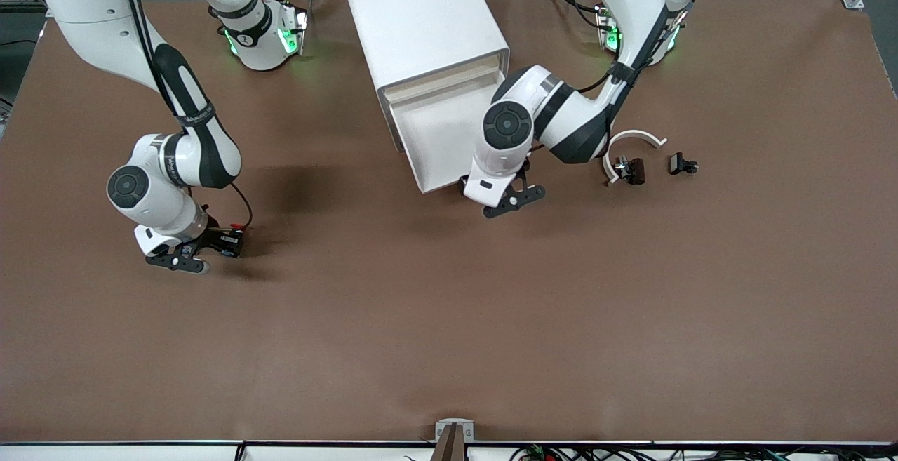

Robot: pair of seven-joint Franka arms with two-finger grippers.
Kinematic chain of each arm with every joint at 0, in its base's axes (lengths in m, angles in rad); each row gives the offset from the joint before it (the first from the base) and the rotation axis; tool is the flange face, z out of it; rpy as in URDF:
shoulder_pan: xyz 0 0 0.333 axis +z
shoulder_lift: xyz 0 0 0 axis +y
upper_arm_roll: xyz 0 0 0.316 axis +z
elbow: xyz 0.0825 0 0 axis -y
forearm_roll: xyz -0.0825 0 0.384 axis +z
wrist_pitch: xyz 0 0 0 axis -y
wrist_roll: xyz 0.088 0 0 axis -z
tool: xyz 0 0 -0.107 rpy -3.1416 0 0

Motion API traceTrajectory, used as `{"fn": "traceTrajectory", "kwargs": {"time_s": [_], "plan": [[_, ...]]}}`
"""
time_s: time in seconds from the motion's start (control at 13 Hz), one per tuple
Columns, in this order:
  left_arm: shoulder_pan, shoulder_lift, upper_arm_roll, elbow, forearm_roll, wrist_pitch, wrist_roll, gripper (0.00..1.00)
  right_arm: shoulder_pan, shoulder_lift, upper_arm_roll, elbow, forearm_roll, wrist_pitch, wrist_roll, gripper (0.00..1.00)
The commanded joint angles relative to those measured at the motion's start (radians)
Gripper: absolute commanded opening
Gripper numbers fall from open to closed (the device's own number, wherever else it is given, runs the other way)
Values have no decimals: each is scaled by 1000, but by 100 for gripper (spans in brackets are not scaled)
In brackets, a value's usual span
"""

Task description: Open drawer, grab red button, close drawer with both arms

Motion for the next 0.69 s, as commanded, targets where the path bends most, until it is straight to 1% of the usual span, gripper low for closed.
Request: {"fn": "traceTrajectory", "kwargs": {"time_s": [0.0,0.15,0.23,0.31,0.46,0.62], "plan": [[1,-29,-44,-30,9,-12,-65,100,-31,-9,19,0,-9,0,-20,100],[1,-24,-81,-31,9,-18,-112,100,-30,-21,19,14,-11,-19,-23,100],[2,-21,-93,-31,7,-19,-126,100,-28,-30,19,22,-11,-43,-25,100],[5,-19,-110,-28,-7,-22,-146,100,-26,-62,19,40,-11,-90,-26,100],[4,-19,-119,-25,-68,-22,-151,100,-30,-104,19,114,-11,-248,-58,100],[1,-18,-144,-27,-115,-24,-152,100,-31,-127,18,229,-12,-457,-74,100]]}}
